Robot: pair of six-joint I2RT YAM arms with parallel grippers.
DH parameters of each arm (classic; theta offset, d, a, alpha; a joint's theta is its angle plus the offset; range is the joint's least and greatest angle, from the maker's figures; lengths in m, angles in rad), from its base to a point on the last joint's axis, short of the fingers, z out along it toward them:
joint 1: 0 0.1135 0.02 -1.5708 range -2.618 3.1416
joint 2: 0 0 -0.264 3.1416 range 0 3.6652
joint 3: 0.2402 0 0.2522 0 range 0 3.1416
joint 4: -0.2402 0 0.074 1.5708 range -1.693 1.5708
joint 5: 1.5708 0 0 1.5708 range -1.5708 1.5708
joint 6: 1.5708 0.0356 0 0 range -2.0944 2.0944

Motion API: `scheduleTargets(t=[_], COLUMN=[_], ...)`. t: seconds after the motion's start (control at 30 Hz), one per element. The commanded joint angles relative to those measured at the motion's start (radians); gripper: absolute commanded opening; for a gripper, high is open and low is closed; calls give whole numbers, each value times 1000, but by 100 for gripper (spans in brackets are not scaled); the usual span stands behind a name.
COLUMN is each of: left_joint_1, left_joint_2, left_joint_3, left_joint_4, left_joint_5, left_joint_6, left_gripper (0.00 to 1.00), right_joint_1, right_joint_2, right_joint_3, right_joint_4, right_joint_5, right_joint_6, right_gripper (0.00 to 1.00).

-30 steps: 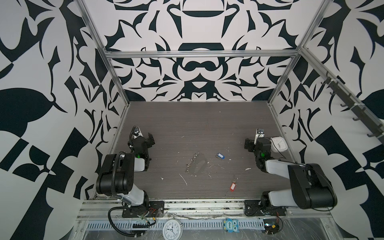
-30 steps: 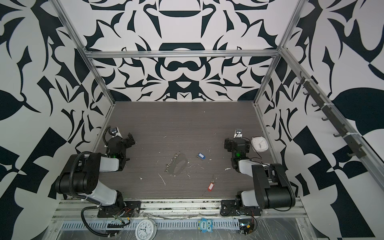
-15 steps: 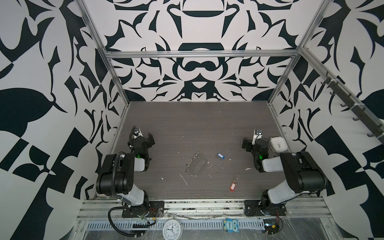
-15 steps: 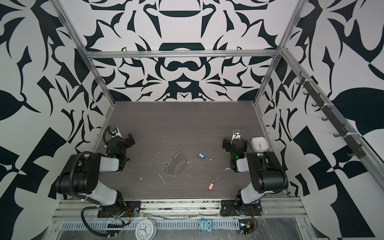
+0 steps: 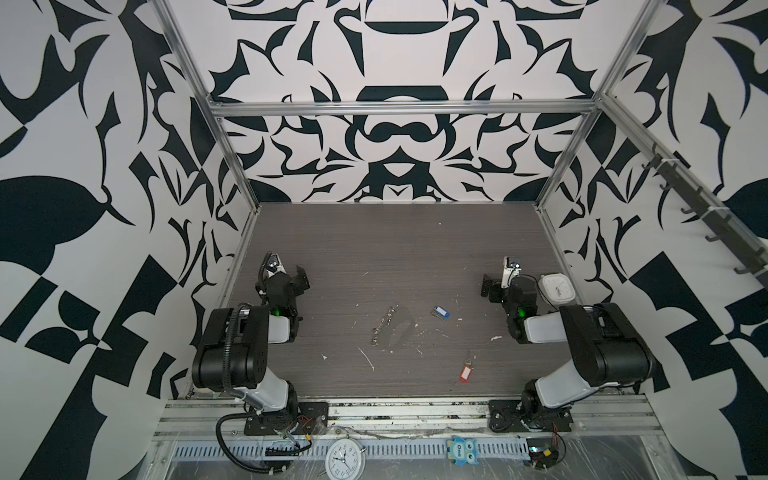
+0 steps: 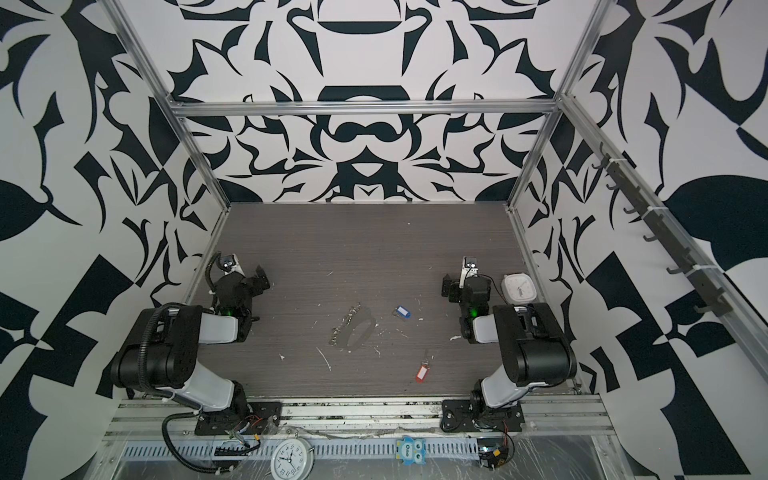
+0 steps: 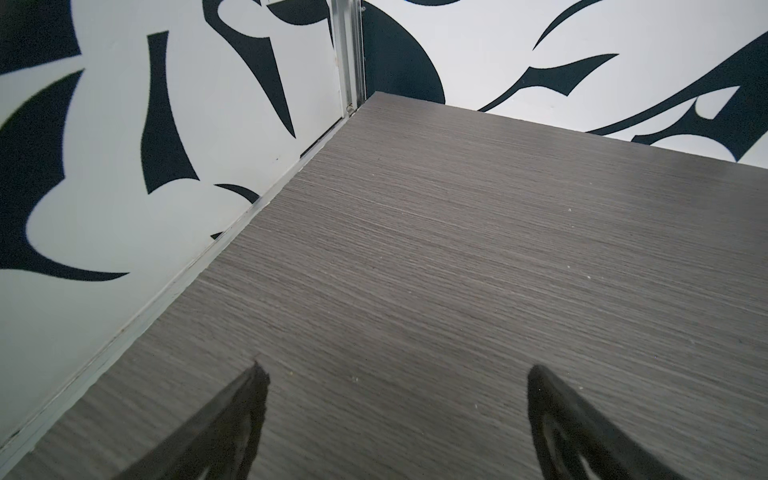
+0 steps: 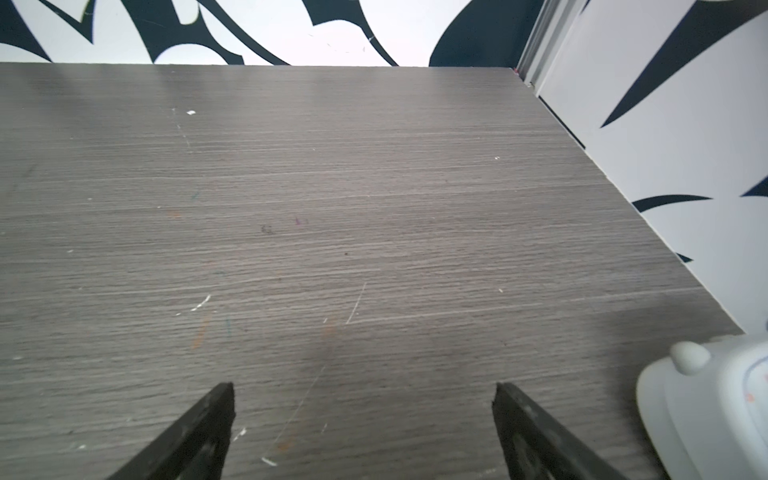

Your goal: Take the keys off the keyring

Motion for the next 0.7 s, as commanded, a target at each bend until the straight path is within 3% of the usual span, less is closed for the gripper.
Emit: scheduleTargets(t=[0.0, 0.67], left_joint_1=[0, 1], left_joint_2=[-2, -2], left_joint_3=[-7, -8], left_joint_4=[34, 33], left_joint_5=[3, 4], left_joint_6=[-8, -7], left_gripper=[99, 100], right_joint_1=[1, 5], right_joint_2=[-12, -12], right_joint_3=[24, 25], right_joint_4=[14, 13], right_joint_5=[-18, -15], right_joint_6=[-13, -19], right_gripper=[100, 100])
